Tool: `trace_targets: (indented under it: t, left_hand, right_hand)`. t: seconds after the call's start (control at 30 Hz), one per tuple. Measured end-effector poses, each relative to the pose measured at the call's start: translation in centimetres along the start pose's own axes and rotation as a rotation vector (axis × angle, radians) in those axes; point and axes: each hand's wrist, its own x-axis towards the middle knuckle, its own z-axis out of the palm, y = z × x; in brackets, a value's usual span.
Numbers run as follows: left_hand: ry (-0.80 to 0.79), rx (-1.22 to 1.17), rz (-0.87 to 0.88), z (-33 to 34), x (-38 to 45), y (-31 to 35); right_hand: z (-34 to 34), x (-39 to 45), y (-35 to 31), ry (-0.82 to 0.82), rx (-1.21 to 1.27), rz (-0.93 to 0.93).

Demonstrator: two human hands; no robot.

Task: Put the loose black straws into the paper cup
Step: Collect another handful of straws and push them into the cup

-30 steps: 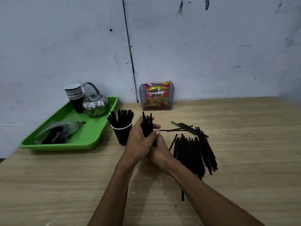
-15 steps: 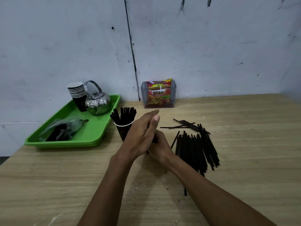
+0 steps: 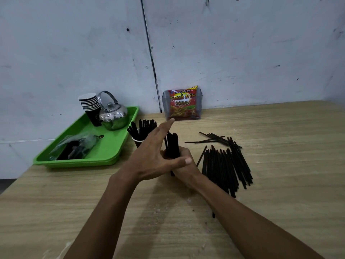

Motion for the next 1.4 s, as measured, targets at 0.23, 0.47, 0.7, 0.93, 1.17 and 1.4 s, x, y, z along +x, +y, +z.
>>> trace_targets:
  t: [0.23,0.47,0.7,0.93,1.17,1.4]
  left_hand:
    - [0.028,0.163,-0.048,0.6,0.0,-0.3]
    - [0.162,0.010,-0.079,0.8,-0.8,0.2]
    - [0.048,-0.147,-0.106,1.5,-1.3,0.7]
    - [0.093,-0.161,-0.019,1.3,-1.4,0.7]
    - [0.069,-0.005,0.035,1.1,-1.0,0.0]
    - [-0.007,-0.052,-0.037,1.0,-1.4,-0.1]
  right_hand:
    - [-0.1,-0.4,0.0,0.015,0.046,0.013]
    - [0.0,-0.3,-0.1,0.063,0.065,0.028]
    - [-0.3,-0.8,-0.2,0.026,0.086,-0.028]
    - [-0.5,-0.2,-0.2,-0.016,0.107,-0.021]
    - [-0.7,0.2,0.5,-0.046,0.083,-0.019]
    - [-0.3,0.1,0.0,-0.028,0.042,0.032]
